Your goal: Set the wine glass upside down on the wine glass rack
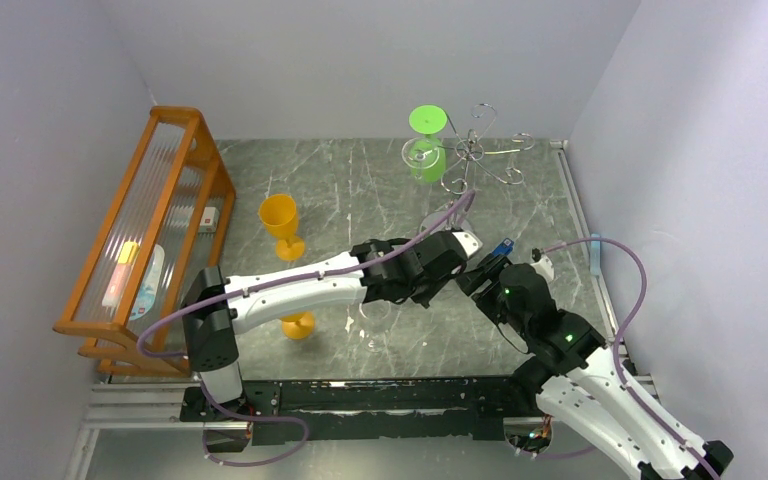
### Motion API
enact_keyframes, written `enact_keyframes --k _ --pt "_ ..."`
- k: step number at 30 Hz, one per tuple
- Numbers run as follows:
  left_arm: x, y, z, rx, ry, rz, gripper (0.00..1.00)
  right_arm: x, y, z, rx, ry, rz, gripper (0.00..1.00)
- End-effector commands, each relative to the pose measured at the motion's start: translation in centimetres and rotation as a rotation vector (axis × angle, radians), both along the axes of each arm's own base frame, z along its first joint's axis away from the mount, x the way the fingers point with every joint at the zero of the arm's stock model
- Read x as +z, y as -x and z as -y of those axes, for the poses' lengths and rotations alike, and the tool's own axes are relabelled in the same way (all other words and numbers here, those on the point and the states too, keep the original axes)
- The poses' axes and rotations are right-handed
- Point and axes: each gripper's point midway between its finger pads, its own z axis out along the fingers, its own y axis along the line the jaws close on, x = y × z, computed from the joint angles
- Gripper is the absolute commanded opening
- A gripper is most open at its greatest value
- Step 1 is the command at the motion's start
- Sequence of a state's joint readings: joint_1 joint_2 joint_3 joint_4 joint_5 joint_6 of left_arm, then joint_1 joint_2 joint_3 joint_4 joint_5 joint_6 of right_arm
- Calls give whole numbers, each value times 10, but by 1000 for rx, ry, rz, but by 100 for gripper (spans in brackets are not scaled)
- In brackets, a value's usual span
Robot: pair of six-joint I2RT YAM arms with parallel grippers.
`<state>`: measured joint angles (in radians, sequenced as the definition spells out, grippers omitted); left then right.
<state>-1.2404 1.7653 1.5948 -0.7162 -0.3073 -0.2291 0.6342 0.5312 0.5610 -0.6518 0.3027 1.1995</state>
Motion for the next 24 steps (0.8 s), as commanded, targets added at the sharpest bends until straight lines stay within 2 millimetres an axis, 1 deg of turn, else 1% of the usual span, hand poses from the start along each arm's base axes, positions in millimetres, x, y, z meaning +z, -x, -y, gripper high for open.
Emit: enact_keyframes --k 1,4,8,12,14,15,16,18,20,21,24 --pt "33 0 2 -14 68 23 5 10 -3 -1 -9 -25 28 69" --pt "48 4 2 -35 135 31 5 18 -4 -5 -14 -85 47 70" --pt "77 11 3 -63 304 74 5 32 -6 -14 -32 -199 63 71" --pt "107 22 2 -100 512 136 5 41 -6 -19 -94 -337 26 71" --pt "119 28 -4 -118 615 181 5 46 -6 -20 -146 -439 6 69" --pt "128 30 -3 -126 666 205 5 49 -7 -20 -164 -485 5 67" --pt "138 31 -5 -135 727 238 5 52 -8 -21 -179 -530 10 65" --pt "146 35 -12 -151 809 285 5 64 -11 -23 -184 -607 50 57" --pt "155 36 -17 -161 873 332 5 75 -16 -27 -170 -642 88 54" --pt "162 37 -19 -162 917 358 5 78 -17 -30 -158 -645 85 54" --pt "171 38 -24 -163 987 407 5 79 -18 -39 -127 -624 46 53"
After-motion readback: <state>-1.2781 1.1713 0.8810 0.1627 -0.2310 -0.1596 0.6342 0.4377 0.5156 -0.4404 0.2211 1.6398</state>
